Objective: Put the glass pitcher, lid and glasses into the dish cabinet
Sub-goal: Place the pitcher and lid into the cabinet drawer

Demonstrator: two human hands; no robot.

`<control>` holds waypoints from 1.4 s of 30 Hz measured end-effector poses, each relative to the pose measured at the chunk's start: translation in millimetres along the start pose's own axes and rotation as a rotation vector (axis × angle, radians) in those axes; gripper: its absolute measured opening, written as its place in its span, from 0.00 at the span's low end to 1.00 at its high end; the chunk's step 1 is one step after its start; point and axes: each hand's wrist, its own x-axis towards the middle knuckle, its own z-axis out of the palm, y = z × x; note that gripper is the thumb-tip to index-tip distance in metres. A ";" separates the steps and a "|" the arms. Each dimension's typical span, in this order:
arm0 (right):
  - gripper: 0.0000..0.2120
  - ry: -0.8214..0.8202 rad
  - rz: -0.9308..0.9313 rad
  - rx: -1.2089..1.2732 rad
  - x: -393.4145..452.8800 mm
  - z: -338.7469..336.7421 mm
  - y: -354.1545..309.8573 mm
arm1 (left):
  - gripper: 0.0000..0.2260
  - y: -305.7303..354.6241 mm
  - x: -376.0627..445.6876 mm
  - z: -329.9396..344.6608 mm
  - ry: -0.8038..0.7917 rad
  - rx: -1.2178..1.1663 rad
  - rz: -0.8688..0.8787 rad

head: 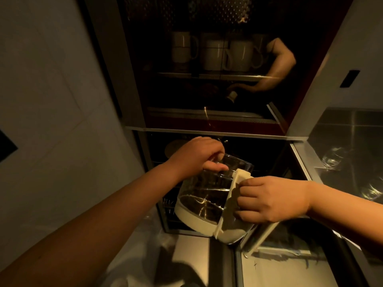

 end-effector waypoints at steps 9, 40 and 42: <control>0.10 0.123 0.169 0.028 10.0 3.5 -1.3 | 0.16 10.6 -24.6 11.6 0.007 0.006 -0.077; 0.45 0.124 0.592 0.070 1.0 22.6 -6.2 | 0.22 15.2 -41.0 36.5 -0.140 0.013 -0.129; 0.45 0.118 0.646 0.101 3.6 26.0 -12.6 | 0.22 13.0 -34.9 33.3 -0.188 0.093 -0.069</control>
